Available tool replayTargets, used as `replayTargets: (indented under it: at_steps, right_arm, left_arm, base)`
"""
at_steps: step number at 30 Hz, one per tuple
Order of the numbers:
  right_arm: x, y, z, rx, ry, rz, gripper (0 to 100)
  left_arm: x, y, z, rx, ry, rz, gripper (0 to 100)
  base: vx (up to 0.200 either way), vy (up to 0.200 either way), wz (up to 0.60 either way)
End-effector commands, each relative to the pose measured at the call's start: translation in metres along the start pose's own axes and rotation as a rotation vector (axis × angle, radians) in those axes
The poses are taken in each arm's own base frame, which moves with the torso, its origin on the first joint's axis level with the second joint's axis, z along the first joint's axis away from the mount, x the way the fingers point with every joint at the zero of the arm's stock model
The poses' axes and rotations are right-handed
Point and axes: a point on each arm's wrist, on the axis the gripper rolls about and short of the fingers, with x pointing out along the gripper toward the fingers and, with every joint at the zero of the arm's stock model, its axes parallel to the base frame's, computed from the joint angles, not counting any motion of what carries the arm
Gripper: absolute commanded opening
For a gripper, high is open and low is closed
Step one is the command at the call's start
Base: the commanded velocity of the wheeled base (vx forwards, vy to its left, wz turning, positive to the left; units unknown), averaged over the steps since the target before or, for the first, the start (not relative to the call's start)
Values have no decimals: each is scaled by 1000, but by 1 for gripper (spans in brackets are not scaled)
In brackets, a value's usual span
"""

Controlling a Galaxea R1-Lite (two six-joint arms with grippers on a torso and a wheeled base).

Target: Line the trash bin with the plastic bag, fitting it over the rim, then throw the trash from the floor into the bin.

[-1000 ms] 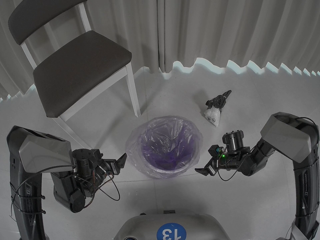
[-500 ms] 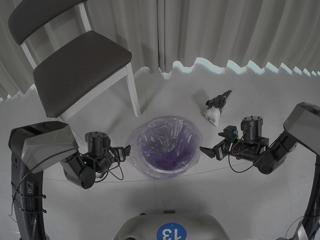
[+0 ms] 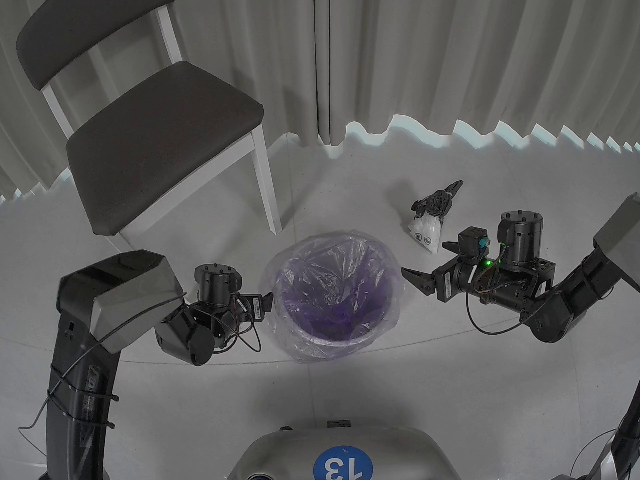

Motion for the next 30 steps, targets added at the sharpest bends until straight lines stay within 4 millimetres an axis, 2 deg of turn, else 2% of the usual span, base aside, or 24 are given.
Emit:
replayTargets:
  at_steps: [1,5,11,12,16,23,26,30]
  right_arm:
    - [-2,7,4,-8,-10,16,100]
    - [0,10,2,-9,-4,22,100]
    - [3,23,4,-14,-7,57,100]
    - [6,28,5,-14,-7,42,100]
    - [12,38,10,0,3,19,100]
    - [17,69,37,127,108,37,100]
    - [16,79,41,127,136,59,100]
    - [16,91,38,113,154,71,100]
  left_arm:
    - [19,1,-19,11,27,4,100]
    - [17,3,-17,7,23,8,100]
    - [-13,14,3,-16,6,16,100]
    - [-34,16,15,-22,-23,0,100]
    - [-65,16,25,-23,-58,-16,100]
    - [-138,0,44,-12,-96,-92,100]
    - [-159,-7,44,-2,-112,-137,100]
    - [-170,-18,42,10,-149,-173,100]
  base:
    - [0,0,0]
    - [0,0,0]
    - [0,0,0]
    - [0,0,0]
    - [0,0,0]
    - [0,0,0]
    - [0,0,0]
    - [100,0,0]
